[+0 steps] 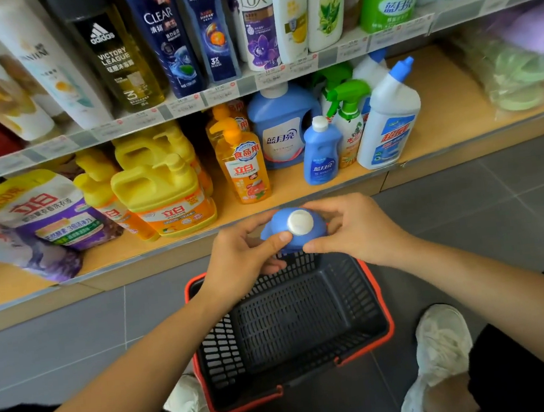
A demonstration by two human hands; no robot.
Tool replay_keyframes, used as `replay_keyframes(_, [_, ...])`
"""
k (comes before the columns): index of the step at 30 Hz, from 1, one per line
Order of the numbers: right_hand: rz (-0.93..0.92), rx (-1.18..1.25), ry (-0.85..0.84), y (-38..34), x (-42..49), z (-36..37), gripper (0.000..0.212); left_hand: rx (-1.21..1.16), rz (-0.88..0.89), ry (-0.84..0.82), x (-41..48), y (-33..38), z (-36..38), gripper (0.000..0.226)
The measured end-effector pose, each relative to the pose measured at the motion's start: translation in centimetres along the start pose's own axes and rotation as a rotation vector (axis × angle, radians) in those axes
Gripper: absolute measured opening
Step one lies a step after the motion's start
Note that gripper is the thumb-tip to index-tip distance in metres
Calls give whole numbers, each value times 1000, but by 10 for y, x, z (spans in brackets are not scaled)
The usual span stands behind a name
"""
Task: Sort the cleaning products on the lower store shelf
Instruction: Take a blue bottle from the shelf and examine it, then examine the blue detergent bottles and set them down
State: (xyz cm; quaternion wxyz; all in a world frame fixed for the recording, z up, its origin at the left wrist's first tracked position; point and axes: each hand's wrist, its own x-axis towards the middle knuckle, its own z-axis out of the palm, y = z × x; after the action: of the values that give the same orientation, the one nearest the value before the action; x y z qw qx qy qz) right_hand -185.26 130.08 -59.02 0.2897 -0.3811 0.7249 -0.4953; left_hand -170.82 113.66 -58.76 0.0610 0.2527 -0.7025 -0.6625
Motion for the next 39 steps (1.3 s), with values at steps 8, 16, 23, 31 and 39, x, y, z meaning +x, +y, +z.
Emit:
replay_keyframes(8, [34,-246,88,12,4,7,58,18,-50,-86,19,-14,2,50])
replay_keyframes(16, [-9,-374,172,2,38,-23,60,699,12,-46,51,-76,-52,31])
replay_keyframes(23, [-62,-536,82,8,86,-27,58,1149,-114,-229,58,-137,-61,65])
replay_keyframes(31, [88,-651,-96,81,139,17,63,804,45,-158,40,-155,-61,37])
replay_keyframes(39, [235,-592,-163,166,139,70,59,667,-100,-168,35,-165,-50,12])
